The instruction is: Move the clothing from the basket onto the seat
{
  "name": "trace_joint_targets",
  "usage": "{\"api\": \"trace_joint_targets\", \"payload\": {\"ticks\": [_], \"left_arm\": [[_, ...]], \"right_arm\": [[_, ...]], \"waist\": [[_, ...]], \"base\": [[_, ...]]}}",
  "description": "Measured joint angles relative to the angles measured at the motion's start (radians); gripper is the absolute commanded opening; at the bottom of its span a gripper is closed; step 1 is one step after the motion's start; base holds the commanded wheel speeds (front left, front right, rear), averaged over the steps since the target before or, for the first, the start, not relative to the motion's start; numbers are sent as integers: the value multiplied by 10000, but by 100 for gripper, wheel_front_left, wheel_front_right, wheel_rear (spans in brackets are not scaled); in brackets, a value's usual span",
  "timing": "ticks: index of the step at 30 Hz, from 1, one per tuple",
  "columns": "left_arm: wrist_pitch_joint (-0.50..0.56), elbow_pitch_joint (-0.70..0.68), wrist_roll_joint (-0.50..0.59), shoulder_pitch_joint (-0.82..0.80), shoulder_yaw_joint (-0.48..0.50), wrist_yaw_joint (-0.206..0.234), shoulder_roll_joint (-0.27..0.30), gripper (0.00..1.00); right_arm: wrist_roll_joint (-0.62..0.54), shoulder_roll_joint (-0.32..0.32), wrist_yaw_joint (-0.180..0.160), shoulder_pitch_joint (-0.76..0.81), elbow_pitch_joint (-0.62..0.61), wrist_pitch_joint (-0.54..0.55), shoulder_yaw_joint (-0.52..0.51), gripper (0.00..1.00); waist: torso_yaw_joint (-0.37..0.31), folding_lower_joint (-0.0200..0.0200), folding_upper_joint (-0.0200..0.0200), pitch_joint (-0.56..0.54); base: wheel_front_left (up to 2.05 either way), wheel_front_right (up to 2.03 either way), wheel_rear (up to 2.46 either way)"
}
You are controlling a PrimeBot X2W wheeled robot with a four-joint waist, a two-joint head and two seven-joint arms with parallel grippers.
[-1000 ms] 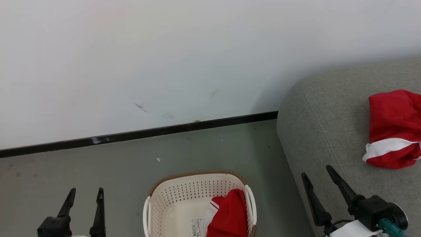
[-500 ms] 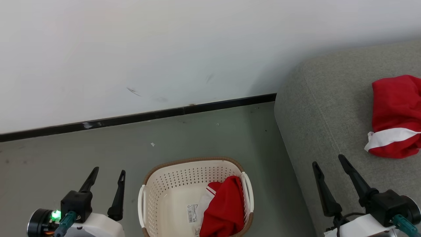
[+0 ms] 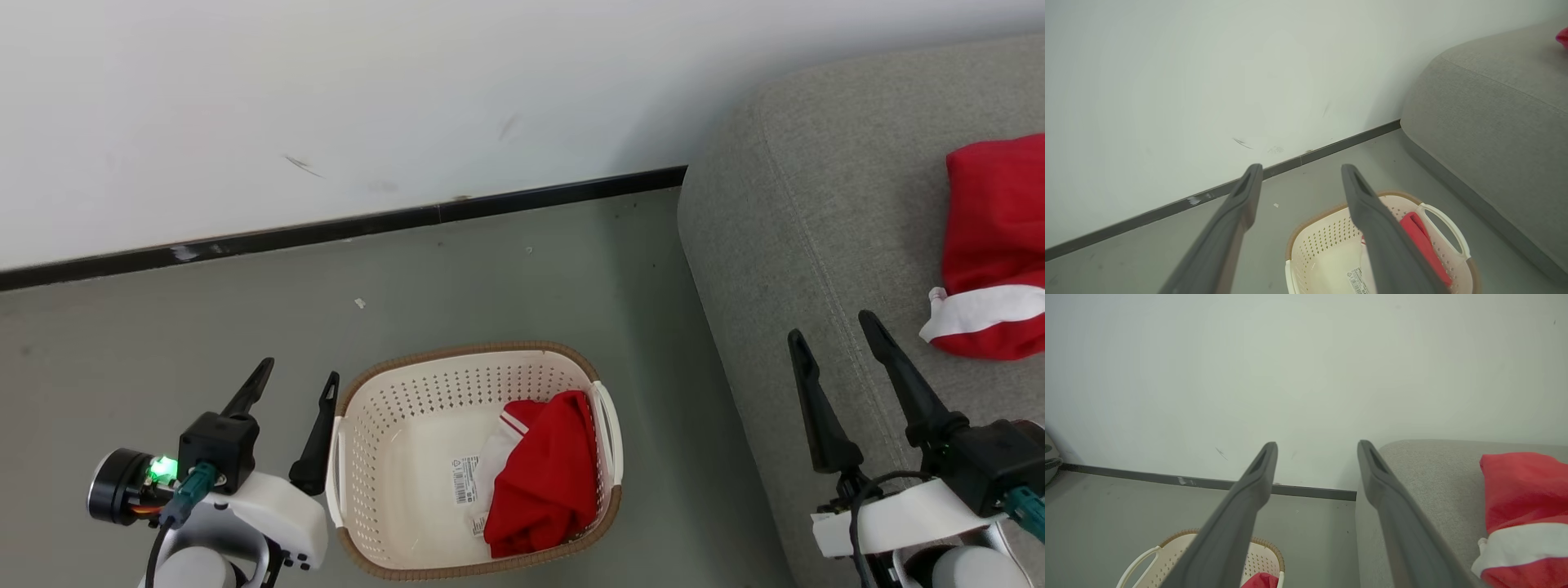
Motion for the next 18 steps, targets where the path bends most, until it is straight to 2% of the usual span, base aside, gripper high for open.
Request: {"api": "trace_joint_targets", "payload": {"ticks": [18], "left_arm": [[451,105,619,-1697,-658,-441,-69,100]], "right_arm": [[188,-4,0,-1393,-642,-2,-42,100]], "waist": [[-330,0,0,1887]], "base": [[0,0,0]]}}
